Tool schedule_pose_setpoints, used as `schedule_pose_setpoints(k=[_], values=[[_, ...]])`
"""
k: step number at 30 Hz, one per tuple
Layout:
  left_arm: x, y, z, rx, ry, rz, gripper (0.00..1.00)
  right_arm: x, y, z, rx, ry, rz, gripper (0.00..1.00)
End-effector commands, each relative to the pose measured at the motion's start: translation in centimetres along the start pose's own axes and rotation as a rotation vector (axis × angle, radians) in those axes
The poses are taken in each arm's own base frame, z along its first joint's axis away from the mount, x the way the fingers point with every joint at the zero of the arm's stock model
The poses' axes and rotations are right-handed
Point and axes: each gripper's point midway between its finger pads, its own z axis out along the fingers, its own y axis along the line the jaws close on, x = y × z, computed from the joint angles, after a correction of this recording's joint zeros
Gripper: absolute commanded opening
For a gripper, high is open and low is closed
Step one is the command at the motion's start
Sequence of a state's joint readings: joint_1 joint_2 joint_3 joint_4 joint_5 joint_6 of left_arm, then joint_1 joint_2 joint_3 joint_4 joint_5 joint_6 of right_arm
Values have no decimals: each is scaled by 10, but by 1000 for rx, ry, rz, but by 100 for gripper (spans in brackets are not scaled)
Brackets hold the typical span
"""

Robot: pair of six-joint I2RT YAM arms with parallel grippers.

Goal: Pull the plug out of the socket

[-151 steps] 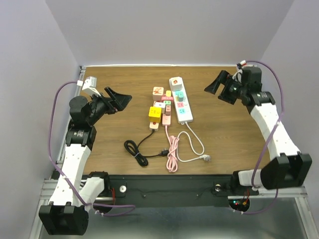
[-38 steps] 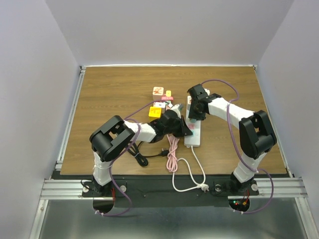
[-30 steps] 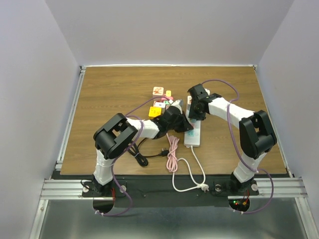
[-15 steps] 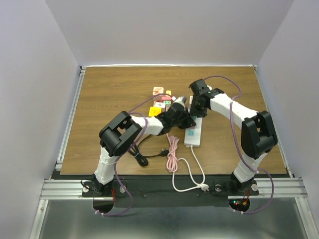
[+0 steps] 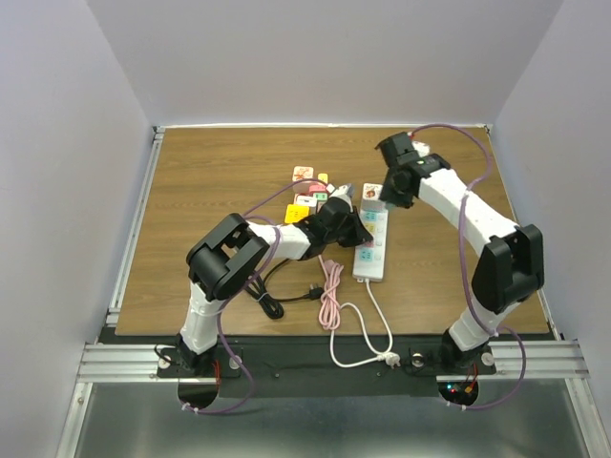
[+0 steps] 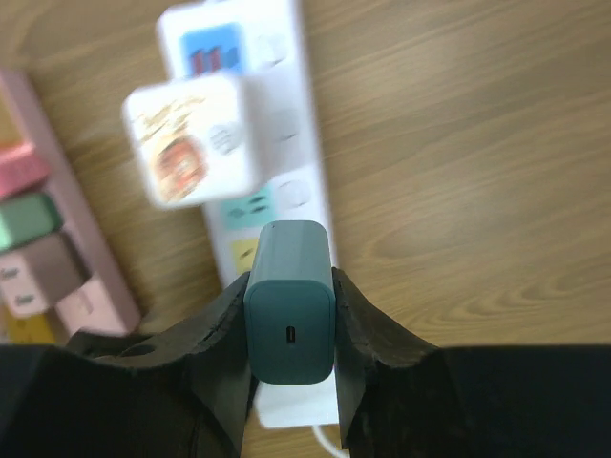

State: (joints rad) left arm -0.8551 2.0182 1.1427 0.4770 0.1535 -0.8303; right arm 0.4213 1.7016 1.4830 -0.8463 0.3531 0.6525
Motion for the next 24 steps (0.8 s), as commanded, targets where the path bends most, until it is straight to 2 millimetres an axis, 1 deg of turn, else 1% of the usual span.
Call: schedule_pose_setpoints(k=[1, 2, 3, 4, 5, 6, 7, 8, 9, 10, 12, 13, 14, 15, 19, 21, 22, 23, 24], values=[[22, 44, -18, -154, 85, 62, 0, -49, -89, -12, 222, -152, 156, 0], [16, 35, -22, -133, 71, 72, 0, -53, -102, -7, 251, -154, 175, 0], [13, 29, -25, -122, 65, 77, 0, -58, -127, 4, 309, -157, 196, 1], [3, 18, -31, -96, 44, 92, 0, -60, -139, 11, 341, -160, 207, 0], [-1, 12, -34, -82, 35, 97, 0, -61, -148, 20, 369, -154, 206, 0], [-5, 6, -37, -69, 24, 100, 0, -67, -167, 28, 421, -157, 227, 1], [-8, 0, -40, -55, 17, 106, 0, -59, -175, 49, 461, -105, 222, 1], [-15, -11, -47, -28, 1, 114, 0, -59, -183, 59, 481, -85, 233, 1], [-18, -17, -49, -15, -5, 116, 0, -59, -192, 67, 499, -69, 250, 1], [-21, -24, -53, 4, -7, 116, 0, -62, -202, 81, 527, -50, 265, 1], [-22, -28, -56, 17, -13, 111, 0, -71, -215, 90, 566, -57, 285, 1], [-21, -29, -57, 22, -9, 108, 0, -74, -216, 94, 575, -58, 285, 1], [-23, -32, -60, 31, -15, 106, 0, -88, -215, 95, 571, -82, 287, 1], [-21, -31, -61, 30, -14, 103, 0, -87, -219, 104, 600, -70, 260, 1], [-19, -35, -66, 56, -10, 101, 0, -100, -226, 119, 647, -78, 226, 5], [-17, -34, -64, 62, -6, 100, 0, -104, -227, 128, 649, -70, 218, 9], [-13, -32, -62, 64, 10, 97, 0, -105, -227, 130, 652, -69, 212, 21], [-12, -32, -61, 66, 15, 96, 0, -106, -227, 132, 652, -66, 207, 36], [-10, -31, -59, 67, 21, 95, 0, -106, -226, 135, 649, -62, 202, 48]])
